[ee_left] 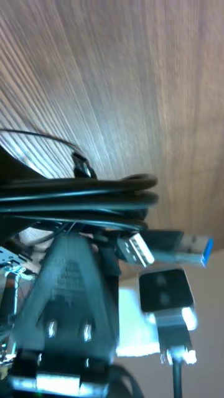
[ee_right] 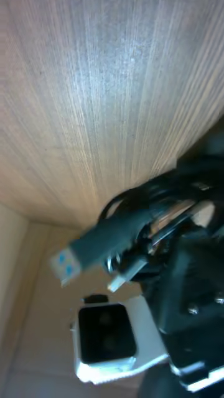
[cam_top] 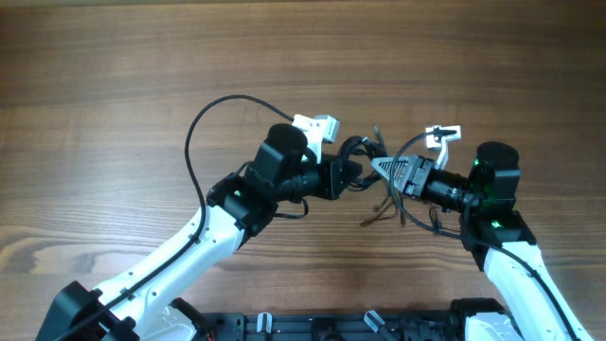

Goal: Untangle cables

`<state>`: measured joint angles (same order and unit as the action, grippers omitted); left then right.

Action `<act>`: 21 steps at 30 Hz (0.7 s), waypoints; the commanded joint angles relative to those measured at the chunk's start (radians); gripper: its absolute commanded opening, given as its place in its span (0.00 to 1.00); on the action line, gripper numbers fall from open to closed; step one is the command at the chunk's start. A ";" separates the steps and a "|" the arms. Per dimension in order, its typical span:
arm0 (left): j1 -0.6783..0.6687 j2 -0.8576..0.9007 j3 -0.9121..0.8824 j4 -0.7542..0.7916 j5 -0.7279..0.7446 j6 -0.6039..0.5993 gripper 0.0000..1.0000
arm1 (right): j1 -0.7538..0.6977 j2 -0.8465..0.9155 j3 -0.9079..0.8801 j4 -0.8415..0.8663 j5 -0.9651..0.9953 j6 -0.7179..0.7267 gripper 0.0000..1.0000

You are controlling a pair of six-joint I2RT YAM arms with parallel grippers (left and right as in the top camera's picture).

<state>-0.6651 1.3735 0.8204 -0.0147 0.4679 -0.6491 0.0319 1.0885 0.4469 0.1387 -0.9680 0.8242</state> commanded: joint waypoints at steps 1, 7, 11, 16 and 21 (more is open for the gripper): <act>0.064 -0.029 0.008 -0.044 0.018 0.013 0.04 | -0.040 0.002 0.002 0.005 -0.027 -0.154 0.60; 0.109 -0.071 0.008 -0.133 0.040 0.043 0.04 | -0.092 0.000 0.003 0.083 -0.040 -0.179 0.62; 0.106 -0.071 0.008 -0.121 0.041 0.042 0.04 | -0.073 0.000 0.003 0.063 -0.112 -0.285 0.60; 0.106 -0.070 0.008 -0.106 0.077 0.070 0.04 | -0.034 0.001 0.003 -0.002 -0.113 -0.465 0.69; 0.106 -0.070 0.008 -0.098 0.235 0.201 0.04 | -0.018 0.001 0.003 0.043 -0.089 -0.512 0.67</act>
<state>-0.5579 1.3220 0.8200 -0.1234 0.5640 -0.5644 0.0029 1.0885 0.4469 0.1650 -1.0504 0.4049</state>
